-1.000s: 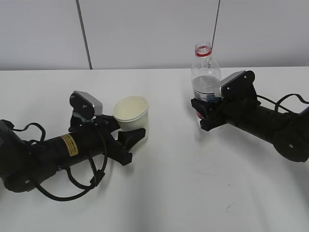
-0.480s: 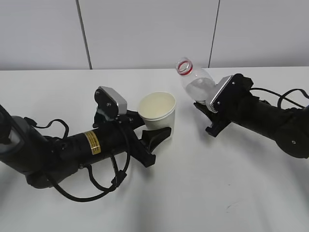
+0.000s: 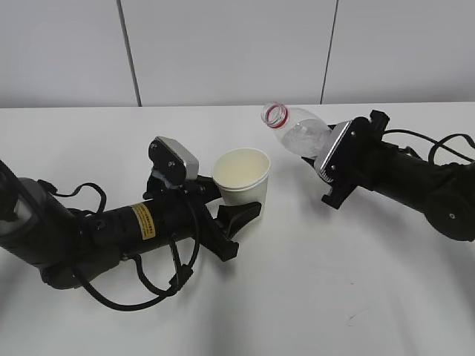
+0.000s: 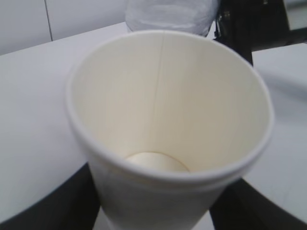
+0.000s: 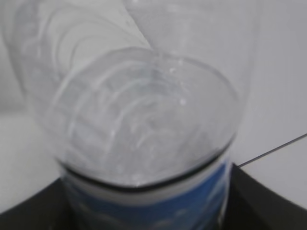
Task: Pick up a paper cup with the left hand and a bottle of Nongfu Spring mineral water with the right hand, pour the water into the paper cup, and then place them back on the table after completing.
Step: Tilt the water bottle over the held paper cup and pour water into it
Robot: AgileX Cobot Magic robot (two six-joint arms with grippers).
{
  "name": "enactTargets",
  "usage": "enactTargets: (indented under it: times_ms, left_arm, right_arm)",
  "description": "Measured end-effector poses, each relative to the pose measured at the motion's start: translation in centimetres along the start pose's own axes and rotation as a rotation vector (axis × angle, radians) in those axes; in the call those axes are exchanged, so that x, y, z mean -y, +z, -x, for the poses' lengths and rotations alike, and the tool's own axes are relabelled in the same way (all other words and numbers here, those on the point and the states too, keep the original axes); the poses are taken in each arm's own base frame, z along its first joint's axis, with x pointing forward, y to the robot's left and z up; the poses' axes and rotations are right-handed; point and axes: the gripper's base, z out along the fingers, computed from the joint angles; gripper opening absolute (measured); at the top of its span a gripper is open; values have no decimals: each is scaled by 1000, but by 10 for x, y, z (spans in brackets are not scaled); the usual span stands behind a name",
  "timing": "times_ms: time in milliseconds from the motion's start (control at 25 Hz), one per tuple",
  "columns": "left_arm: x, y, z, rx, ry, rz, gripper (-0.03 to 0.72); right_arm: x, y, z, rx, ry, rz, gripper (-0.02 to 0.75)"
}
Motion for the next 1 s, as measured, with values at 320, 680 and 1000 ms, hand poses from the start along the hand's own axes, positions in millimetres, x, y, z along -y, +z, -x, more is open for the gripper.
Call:
enactTargets:
  times_ms: [320, 680, 1000]
  left_arm:
    - [0, 0, -1, -15, 2, 0, 365]
    - [0, 0, -4, -42, 3, 2, 356]
    - [1, 0, -4, -45, 13, -14, 353]
  right_arm:
    - [2, 0, 1, 10, -104, -17, 427]
    - [8, -1, 6, 31, -239, -64, 425]
    - [7, 0, 10, 25, -377, -91, 423]
